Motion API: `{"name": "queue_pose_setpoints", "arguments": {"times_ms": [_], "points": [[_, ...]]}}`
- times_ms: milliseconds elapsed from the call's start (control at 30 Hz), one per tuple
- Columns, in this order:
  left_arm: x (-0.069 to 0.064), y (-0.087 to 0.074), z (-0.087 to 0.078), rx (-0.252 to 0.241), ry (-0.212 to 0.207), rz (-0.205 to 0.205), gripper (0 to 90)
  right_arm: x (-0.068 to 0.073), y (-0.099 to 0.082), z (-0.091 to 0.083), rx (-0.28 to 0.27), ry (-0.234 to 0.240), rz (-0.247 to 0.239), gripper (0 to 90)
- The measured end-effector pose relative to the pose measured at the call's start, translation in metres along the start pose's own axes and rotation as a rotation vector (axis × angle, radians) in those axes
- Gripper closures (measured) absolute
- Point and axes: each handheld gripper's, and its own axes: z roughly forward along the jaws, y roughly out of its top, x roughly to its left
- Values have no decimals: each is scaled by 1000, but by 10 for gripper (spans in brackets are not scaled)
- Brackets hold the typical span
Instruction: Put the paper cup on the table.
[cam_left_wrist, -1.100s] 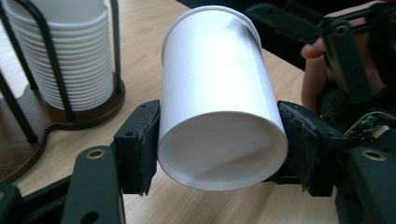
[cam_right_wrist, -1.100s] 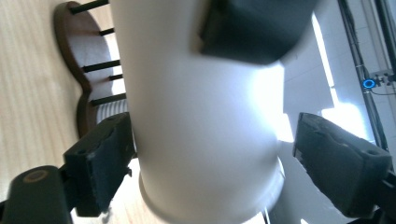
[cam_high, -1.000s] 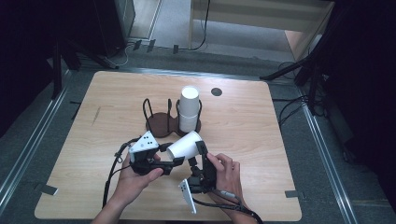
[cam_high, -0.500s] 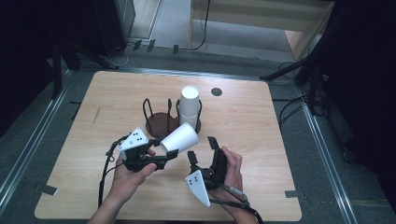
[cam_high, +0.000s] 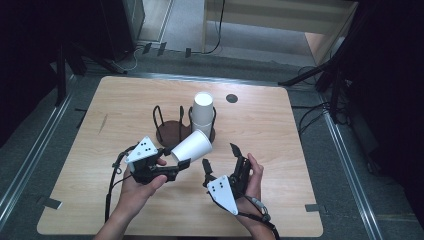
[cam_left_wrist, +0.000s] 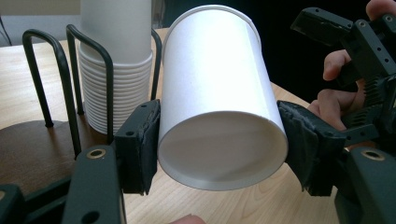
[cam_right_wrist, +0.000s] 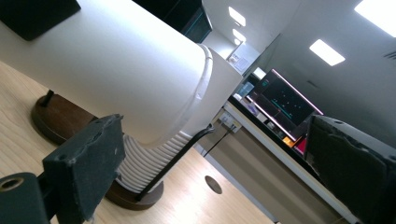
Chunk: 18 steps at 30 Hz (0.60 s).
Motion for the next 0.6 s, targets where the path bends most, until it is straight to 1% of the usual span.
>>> {"name": "queue_pose_setpoints", "arguments": {"times_ms": [133,167,200,233,267,300,333,367,433,467,533,567,600], "points": [[1,0,-1,-7,3,-2,342,0,1,0,1,7,31,52],[1,0,-1,-8,2,-4,342,-1,2,0,2,10,62,52],[1,0,-1,-8,2,-1,342,-1,2,0,2,10,62,52],[1,0,-1,-11,4,-3,342,-2,4,0,-2,17,92,52],[1,0,-1,-12,3,-4,342,-2,5,-1,-6,20,108,52],[1,0,-1,-12,3,-4,342,-2,5,-1,-6,20,108,52],[1,0,-2,-16,6,-5,342,-4,7,-1,-7,28,159,52],[1,0,-2,-16,6,-5,342,-4,7,-1,-7,28,159,52],[2,1,-3,-23,5,-5,342,-6,8,0,-9,31,206,53],[2,1,-3,-27,6,-8,342,-9,8,0,-2,32,260,61],[2,1,-4,-28,6,-10,342,-10,8,0,1,29,265,63],[3,1,-4,-28,6,-8,342,-10,8,0,10,31,306,66],[3,1,-4,-29,6,-10,342,-10,8,0,10,31,306,66]]}}
